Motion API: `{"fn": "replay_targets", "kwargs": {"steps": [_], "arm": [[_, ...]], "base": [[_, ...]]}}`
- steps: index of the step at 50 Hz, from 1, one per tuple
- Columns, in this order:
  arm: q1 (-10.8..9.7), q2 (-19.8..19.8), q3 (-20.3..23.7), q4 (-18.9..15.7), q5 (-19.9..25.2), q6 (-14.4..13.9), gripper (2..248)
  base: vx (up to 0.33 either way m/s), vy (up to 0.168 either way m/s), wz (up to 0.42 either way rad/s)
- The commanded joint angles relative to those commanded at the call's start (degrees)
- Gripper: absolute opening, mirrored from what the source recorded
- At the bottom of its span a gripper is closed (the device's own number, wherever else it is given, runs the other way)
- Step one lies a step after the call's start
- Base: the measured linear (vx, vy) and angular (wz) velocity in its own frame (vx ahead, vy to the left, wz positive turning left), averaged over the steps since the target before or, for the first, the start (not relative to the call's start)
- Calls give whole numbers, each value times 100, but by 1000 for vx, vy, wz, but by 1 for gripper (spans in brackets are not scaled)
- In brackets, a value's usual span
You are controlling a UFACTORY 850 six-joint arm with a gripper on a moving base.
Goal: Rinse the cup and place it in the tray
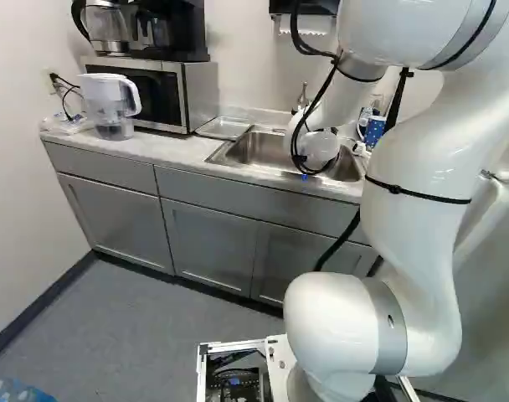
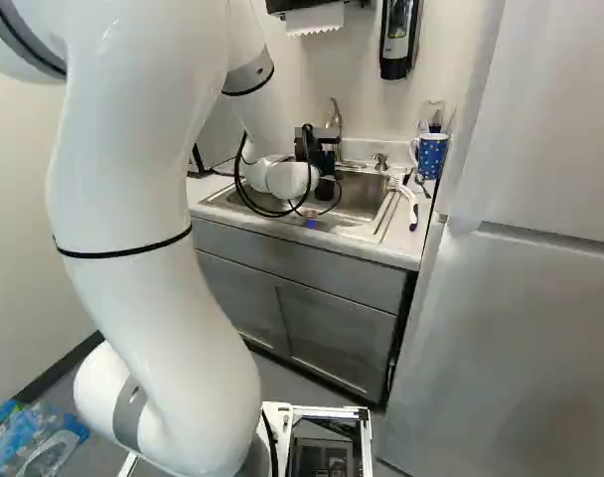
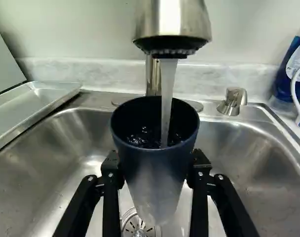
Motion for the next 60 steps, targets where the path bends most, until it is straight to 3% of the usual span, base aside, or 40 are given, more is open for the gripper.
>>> {"fn": "replay_targets", "kwargs": {"steps": [60], "arm": [[0, 0, 0, 0, 0, 0, 126]], "base": [[0, 0, 0]]}}
